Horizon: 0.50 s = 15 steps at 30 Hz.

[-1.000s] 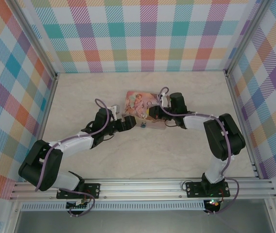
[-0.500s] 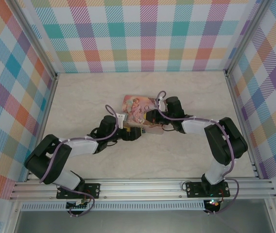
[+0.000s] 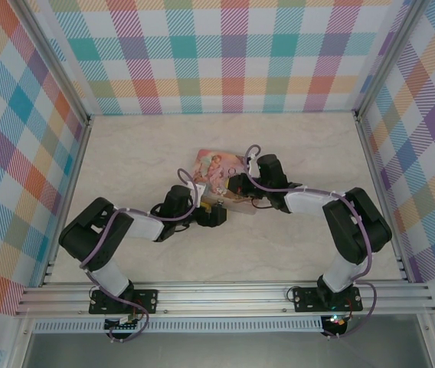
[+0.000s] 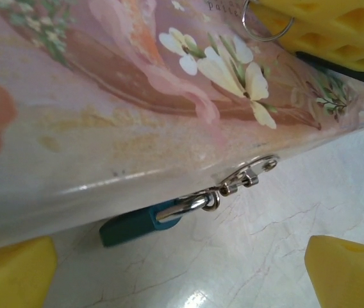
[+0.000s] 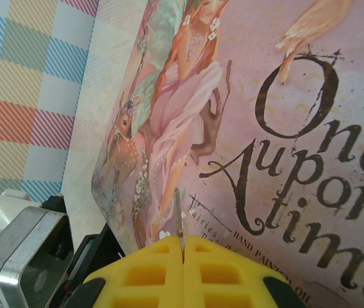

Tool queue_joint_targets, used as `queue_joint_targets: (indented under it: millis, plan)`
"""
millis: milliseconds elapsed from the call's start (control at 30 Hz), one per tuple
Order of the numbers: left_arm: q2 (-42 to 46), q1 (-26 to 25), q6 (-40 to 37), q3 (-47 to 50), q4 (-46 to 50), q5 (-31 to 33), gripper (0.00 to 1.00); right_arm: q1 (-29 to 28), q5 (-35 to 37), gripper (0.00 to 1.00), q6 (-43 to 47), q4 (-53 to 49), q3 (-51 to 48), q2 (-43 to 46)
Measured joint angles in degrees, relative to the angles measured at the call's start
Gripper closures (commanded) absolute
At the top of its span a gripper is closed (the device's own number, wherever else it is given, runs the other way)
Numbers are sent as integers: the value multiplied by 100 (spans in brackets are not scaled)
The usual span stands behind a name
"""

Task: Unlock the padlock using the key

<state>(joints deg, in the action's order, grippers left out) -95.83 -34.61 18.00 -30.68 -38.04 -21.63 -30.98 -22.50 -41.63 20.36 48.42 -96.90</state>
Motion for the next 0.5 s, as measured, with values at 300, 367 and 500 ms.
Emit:
queue_joint_targets:
  millis: [300, 367, 500]
  plan:
    - [-245, -254, -632, 0, -260, 887, 12, -98, 243, 100, 4, 15, 13, 0]
    - [-304, -304, -688, -11, -306, 1040, 16, -103, 262, 100, 4, 15, 13, 2]
    - [-367, -363, -719, -59, -299, 1281, 21, -114, 304, 100, 7, 4, 15, 11]
